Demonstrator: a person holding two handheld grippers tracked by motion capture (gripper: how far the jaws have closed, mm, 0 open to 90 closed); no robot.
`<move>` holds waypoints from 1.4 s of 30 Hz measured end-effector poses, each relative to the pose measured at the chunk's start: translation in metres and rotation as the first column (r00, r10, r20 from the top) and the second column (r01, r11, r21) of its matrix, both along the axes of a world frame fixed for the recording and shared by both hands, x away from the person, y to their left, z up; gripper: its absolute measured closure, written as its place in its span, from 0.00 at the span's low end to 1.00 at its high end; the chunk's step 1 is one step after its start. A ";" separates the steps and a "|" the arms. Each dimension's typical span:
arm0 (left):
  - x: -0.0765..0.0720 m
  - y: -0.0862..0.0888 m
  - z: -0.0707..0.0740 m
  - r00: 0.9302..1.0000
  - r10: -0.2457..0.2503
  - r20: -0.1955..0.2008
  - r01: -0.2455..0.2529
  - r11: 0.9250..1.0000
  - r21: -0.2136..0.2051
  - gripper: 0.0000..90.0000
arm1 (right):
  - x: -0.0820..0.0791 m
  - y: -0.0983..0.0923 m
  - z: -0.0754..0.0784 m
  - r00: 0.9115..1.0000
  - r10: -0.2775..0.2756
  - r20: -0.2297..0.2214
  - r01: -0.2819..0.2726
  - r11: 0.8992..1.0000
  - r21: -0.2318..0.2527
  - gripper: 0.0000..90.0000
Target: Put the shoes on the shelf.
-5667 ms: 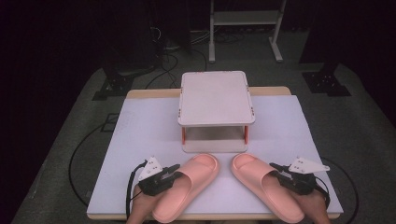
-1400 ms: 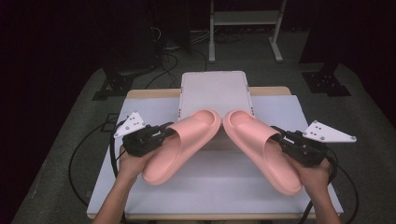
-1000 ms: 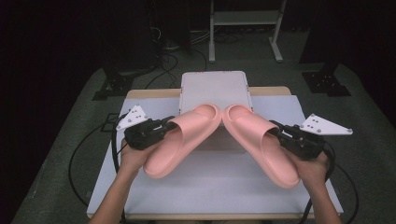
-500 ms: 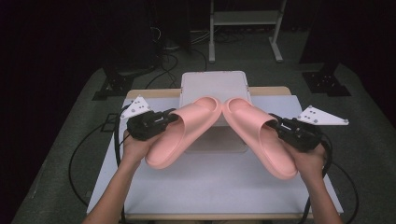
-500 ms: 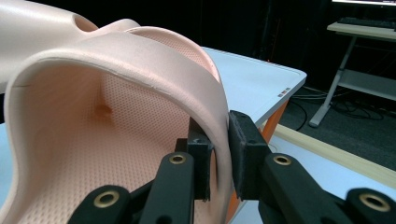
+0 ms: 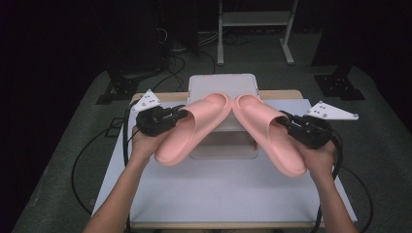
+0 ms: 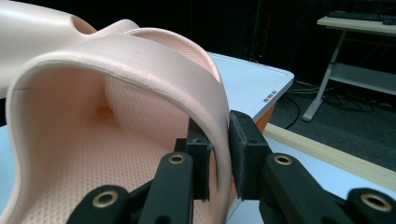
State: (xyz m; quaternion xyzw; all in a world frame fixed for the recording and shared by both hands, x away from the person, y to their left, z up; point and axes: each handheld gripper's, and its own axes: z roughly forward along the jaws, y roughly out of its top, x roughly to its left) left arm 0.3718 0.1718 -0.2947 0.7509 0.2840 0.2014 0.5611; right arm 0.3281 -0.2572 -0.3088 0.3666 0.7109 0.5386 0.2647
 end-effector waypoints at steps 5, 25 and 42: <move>0.008 -0.002 0.001 1.000 0.013 -0.010 -0.013 1.000 0.007 0.85 | 0.008 0.001 0.001 1.000 -0.013 -0.016 0.013 1.000 0.000 0.86; 0.030 -0.003 0.001 0.998 0.045 -0.048 -0.045 0.999 -0.002 0.84 | 0.034 0.009 0.004 0.998 -0.043 -0.045 0.042 0.999 -0.013 0.86; 0.047 -0.002 -0.005 0.993 0.082 -0.090 -0.085 0.996 -0.026 0.82 | 0.053 0.019 0.009 0.994 -0.080 -0.072 0.080 0.997 -0.004 0.84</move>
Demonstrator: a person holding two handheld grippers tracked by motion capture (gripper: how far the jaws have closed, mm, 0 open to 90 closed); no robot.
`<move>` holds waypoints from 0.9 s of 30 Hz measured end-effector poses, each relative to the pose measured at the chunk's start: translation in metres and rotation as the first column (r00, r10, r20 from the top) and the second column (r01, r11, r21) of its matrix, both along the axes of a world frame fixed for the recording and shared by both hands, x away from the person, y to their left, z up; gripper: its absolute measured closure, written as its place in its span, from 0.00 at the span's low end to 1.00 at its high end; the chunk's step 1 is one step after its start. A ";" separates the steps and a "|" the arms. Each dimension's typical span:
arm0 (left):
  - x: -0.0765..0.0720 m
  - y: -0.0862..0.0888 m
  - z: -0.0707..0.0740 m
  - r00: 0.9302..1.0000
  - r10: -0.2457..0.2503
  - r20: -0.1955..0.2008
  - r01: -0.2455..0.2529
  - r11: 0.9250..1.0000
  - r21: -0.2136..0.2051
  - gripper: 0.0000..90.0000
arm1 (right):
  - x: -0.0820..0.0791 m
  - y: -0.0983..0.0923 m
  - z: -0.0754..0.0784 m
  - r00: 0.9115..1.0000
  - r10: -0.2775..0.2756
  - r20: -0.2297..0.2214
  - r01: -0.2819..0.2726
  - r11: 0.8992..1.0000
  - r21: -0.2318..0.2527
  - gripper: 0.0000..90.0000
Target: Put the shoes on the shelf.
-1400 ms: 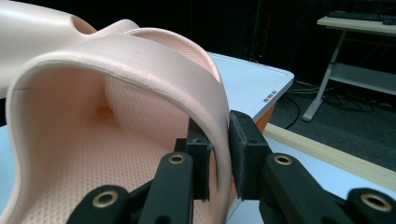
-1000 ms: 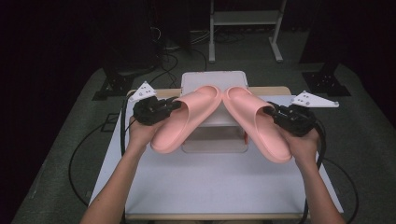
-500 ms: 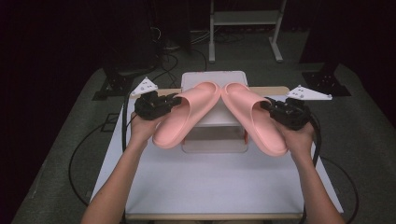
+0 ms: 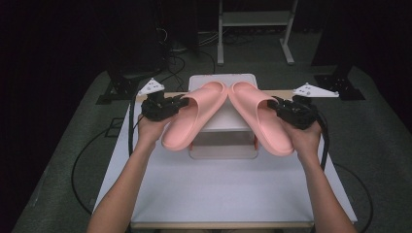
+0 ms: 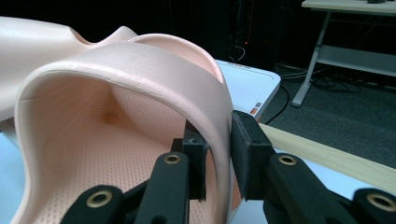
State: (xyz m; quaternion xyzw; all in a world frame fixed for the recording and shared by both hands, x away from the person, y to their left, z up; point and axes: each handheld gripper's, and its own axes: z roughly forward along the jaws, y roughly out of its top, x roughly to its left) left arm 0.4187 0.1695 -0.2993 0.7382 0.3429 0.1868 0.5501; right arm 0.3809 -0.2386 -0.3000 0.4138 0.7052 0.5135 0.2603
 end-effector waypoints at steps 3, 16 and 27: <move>0.003 -0.001 0.000 1.000 0.007 -0.007 -0.007 1.000 0.002 0.82 | 0.005 0.004 0.001 1.000 -0.013 0.004 0.013 1.000 -0.009 0.84; 0.011 -0.009 0.002 1.000 0.024 -0.014 -0.024 1.000 0.002 0.81 | 0.016 0.007 -0.002 0.999 -0.025 -0.026 0.025 0.999 0.019 0.83; 0.017 -0.014 0.001 0.998 0.046 -0.030 -0.047 0.999 -0.021 0.80 | 0.021 0.007 -0.003 0.998 -0.055 -0.032 0.056 0.998 0.040 0.81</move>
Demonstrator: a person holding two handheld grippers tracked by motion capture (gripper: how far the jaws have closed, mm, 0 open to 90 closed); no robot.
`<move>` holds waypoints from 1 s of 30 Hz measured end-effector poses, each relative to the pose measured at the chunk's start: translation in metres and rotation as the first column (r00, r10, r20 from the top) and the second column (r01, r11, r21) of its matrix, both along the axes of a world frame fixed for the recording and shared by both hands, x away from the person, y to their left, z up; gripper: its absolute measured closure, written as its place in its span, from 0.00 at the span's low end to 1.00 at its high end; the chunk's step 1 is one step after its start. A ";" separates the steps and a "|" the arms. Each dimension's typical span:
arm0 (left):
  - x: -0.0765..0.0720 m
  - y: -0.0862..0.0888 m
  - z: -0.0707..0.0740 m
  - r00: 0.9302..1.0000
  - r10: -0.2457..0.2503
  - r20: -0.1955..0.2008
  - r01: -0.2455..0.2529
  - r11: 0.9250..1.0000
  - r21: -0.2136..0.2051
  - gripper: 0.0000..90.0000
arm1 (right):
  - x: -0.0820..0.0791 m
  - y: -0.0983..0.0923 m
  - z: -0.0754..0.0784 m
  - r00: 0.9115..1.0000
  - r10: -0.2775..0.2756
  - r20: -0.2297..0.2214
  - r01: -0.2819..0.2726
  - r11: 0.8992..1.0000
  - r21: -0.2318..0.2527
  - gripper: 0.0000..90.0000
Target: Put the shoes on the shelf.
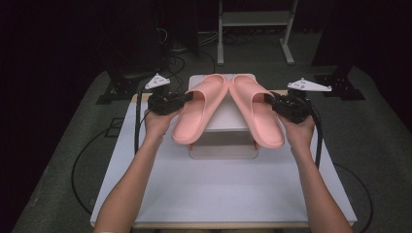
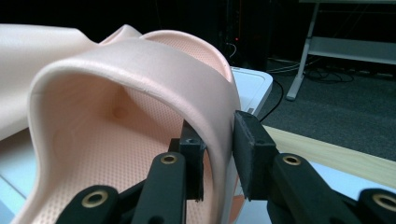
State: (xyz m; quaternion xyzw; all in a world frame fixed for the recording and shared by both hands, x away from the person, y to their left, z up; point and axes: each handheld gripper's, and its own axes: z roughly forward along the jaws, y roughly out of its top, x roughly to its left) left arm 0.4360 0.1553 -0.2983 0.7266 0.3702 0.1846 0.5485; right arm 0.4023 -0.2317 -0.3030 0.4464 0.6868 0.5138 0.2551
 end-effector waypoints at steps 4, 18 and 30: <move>0.001 -0.002 0.001 1.000 0.010 0.006 -0.010 1.000 0.007 0.79 | 0.002 0.002 0.000 1.000 -0.012 -0.007 0.012 1.000 -0.003 0.81; 0.006 -0.003 0.003 1.000 0.031 0.001 -0.031 1.000 0.008 0.78 | 0.012 0.014 0.003 0.999 -0.050 -0.013 0.050 0.999 0.004 0.79; 0.008 -0.007 0.004 0.999 0.034 0.000 -0.034 0.999 0.000 0.77 | 0.017 0.019 0.004 0.996 -0.082 -0.019 0.082 0.996 0.016 0.78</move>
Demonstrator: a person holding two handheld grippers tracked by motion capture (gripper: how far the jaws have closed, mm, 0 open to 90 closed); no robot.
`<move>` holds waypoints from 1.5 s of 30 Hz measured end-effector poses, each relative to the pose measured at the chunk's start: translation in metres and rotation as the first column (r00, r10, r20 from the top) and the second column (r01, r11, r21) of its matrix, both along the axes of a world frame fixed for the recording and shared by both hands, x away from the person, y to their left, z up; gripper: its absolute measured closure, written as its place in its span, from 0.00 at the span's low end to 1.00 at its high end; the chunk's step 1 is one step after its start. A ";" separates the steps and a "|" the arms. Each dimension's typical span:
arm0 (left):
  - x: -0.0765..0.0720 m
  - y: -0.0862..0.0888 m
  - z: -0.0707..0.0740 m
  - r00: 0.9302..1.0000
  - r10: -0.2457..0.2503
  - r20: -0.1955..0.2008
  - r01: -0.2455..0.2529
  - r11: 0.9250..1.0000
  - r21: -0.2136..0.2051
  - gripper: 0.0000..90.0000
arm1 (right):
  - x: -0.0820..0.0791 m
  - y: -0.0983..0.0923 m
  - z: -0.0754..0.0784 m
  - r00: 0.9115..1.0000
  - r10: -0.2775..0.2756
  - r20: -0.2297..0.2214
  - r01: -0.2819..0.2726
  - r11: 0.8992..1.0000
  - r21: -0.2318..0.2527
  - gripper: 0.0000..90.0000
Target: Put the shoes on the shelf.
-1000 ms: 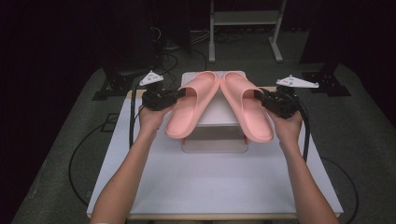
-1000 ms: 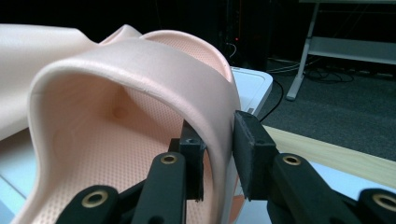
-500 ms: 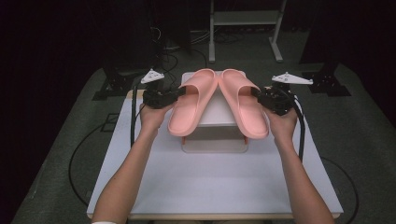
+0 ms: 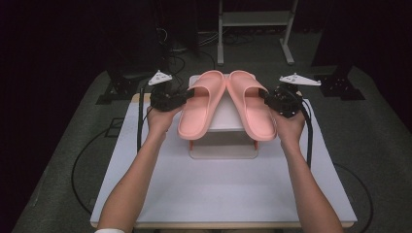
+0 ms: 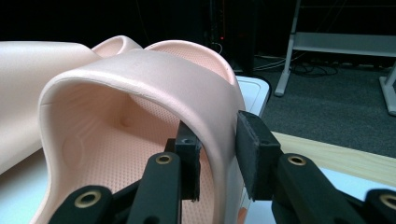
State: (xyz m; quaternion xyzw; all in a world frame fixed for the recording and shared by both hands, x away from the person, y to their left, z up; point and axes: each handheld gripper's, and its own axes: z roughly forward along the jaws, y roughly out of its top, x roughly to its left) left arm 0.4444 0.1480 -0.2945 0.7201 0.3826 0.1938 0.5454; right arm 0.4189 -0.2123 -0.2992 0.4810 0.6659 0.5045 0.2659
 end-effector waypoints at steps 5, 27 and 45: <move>0.001 -0.004 0.002 1.000 0.003 0.004 -0.003 1.000 0.000 0.76 | 0.001 0.002 0.001 1.000 -0.012 -0.008 0.012 1.000 0.010 0.78; 0.010 -0.006 -0.003 0.999 0.026 -0.021 -0.027 0.999 -0.030 0.74 | 0.013 0.018 -0.001 1.000 -0.024 -0.012 0.024 1.000 0.016 0.76; 0.020 -0.013 -0.003 0.999 0.025 -0.038 -0.025 1.000 0.001 0.74 | 0.024 0.026 -0.003 0.998 -0.054 -0.036 0.055 0.998 0.027 0.74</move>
